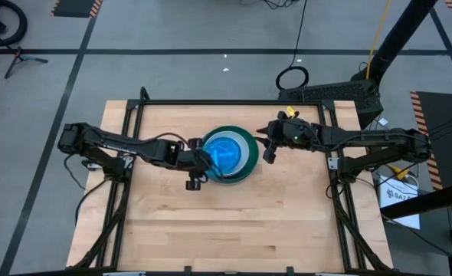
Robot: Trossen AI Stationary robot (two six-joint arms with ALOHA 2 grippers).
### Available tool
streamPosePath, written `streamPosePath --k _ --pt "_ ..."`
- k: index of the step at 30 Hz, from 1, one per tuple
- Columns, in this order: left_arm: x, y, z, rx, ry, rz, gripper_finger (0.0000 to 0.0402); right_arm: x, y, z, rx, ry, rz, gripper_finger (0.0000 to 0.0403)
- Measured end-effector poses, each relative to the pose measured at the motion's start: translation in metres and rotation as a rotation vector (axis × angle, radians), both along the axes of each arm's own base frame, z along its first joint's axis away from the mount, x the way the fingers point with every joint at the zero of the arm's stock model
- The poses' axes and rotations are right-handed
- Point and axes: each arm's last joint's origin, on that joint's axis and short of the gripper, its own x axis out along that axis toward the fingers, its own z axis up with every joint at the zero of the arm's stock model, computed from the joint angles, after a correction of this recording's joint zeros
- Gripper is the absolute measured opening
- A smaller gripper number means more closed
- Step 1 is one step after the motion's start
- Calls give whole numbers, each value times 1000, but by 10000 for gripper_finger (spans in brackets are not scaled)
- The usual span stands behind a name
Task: Stack plastic plates
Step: Stack the blue transparent plate on top of the blue transparent plate
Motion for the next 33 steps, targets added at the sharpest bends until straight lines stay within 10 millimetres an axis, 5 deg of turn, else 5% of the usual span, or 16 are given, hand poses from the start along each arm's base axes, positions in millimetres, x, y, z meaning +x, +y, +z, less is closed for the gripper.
streamPosePath --k 7,14,19,28,33 --pt "-7 23 -42 10 -11 32 118 0 0 1 5 -13 -5 116" --pt "-5 43 -46 -53 -47 76 118 0 0 1 -1 -11 -3 116" --pt "-22 43 -54 -46 143 100 118 0 0 1 -1 -10 -3 116" --pt "-18 40 -27 -16 156 94 118 0 0 1 -16 -4 5 116" --pt "-21 44 -28 -12 187 96 117 0 0 1 -17 -4 5 116"
